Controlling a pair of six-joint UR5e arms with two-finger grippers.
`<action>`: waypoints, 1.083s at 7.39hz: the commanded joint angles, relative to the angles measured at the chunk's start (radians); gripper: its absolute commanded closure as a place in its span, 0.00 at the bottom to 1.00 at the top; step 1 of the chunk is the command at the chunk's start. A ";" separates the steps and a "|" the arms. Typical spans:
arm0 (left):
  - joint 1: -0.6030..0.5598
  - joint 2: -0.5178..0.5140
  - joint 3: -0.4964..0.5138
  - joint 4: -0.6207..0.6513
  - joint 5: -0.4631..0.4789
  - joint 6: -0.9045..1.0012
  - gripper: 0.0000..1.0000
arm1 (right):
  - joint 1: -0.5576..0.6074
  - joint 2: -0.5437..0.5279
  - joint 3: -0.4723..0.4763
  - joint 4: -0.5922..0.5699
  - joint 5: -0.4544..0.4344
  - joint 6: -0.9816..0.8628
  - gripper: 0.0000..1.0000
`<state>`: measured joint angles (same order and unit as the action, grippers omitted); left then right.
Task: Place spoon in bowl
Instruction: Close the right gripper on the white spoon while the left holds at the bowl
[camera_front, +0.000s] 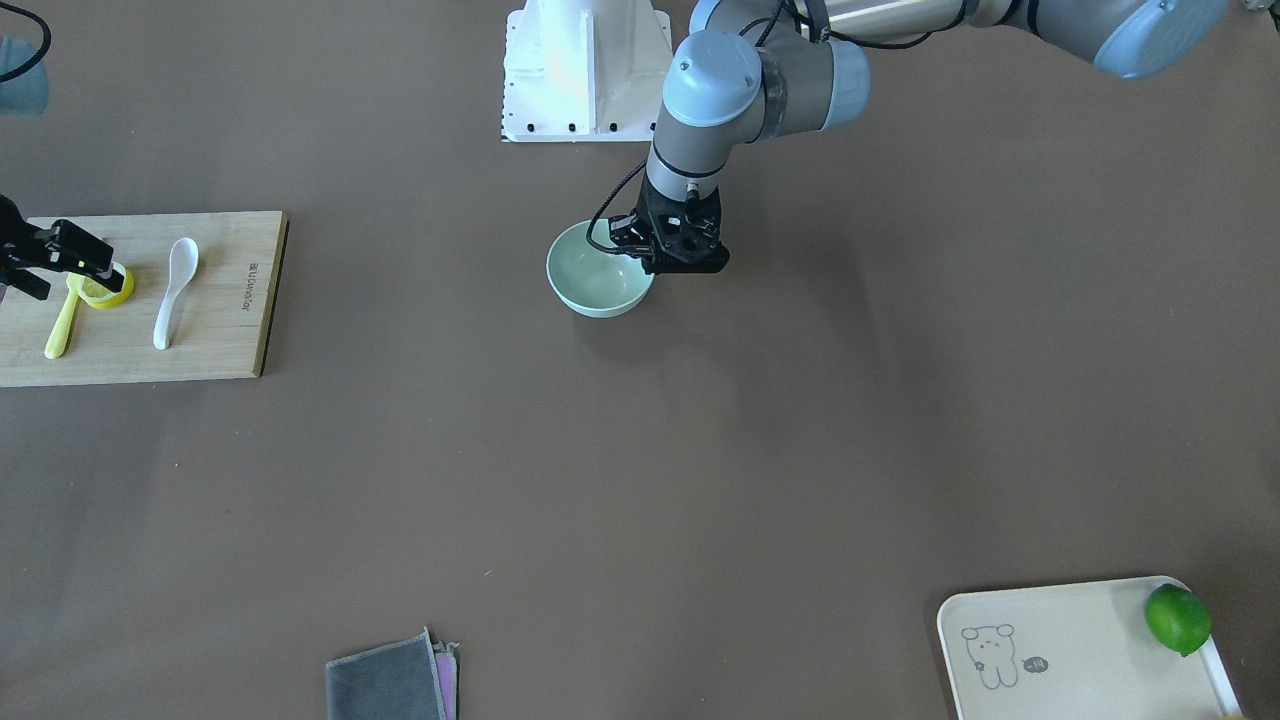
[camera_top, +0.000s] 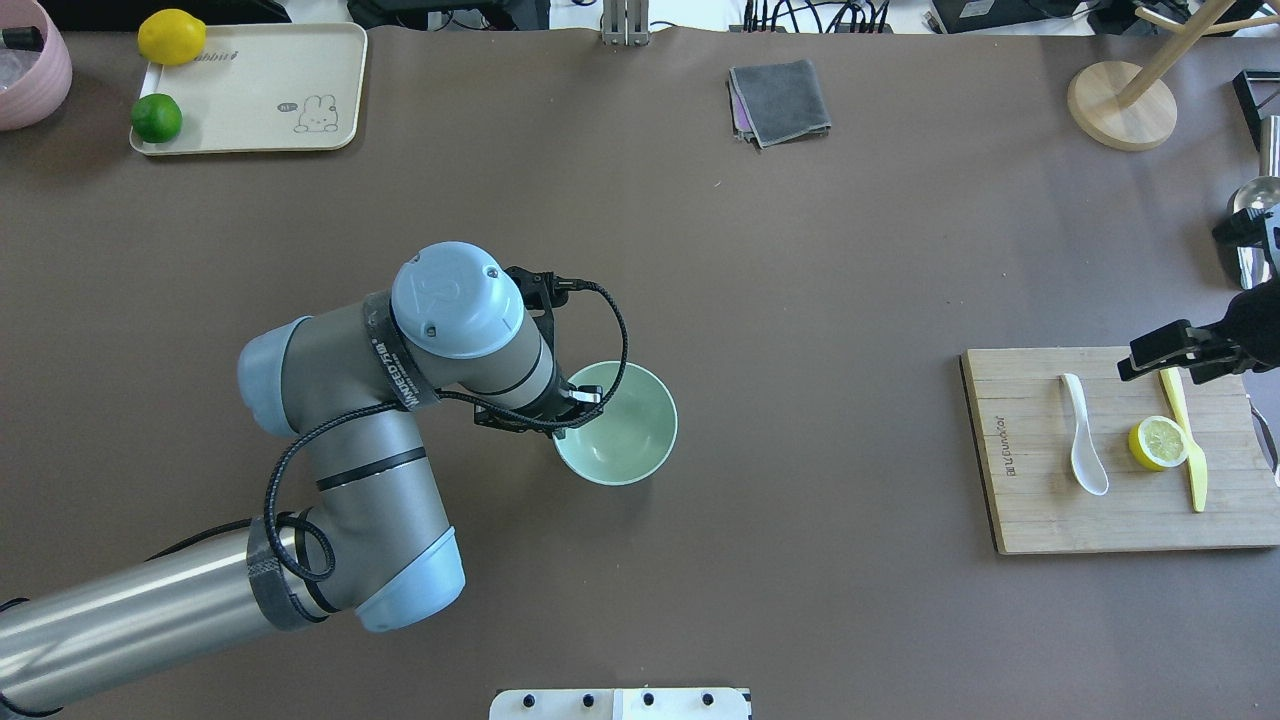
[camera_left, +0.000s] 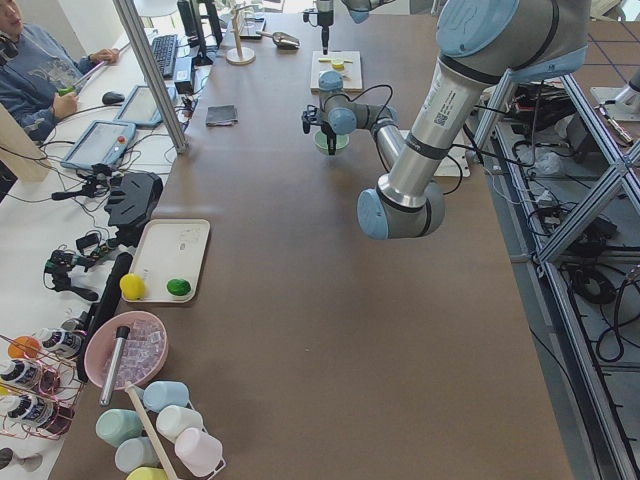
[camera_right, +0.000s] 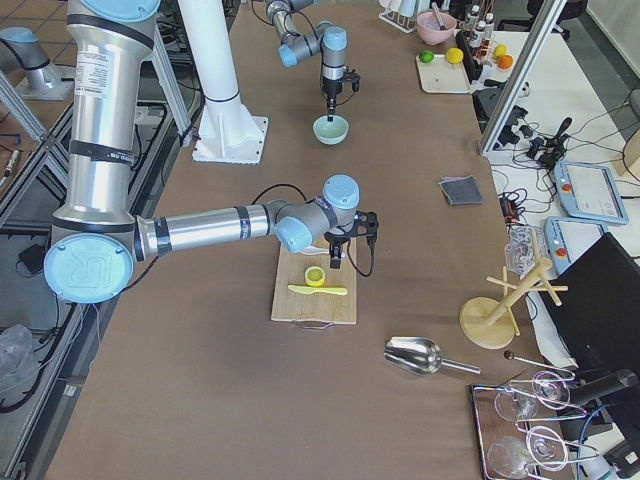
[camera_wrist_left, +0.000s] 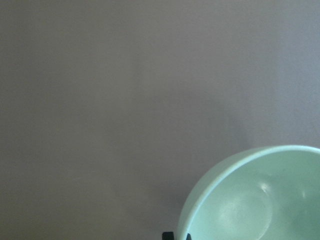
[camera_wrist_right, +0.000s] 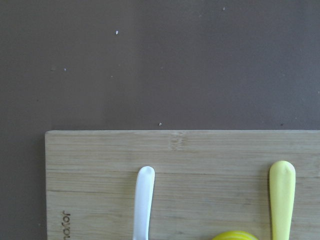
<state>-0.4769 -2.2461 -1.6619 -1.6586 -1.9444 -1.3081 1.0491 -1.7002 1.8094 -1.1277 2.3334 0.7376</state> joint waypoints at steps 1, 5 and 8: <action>0.006 -0.012 0.022 -0.004 0.004 0.001 1.00 | -0.040 0.005 -0.009 0.003 -0.006 0.009 0.05; 0.006 -0.004 0.024 -0.009 0.004 0.009 1.00 | -0.069 0.042 -0.031 -0.006 -0.005 0.011 0.05; 0.006 -0.003 0.037 -0.044 0.002 0.007 1.00 | -0.093 0.088 -0.088 -0.007 -0.005 0.012 0.06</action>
<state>-0.4710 -2.2493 -1.6323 -1.6885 -1.9418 -1.2997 0.9637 -1.6295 1.7416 -1.1340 2.3276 0.7490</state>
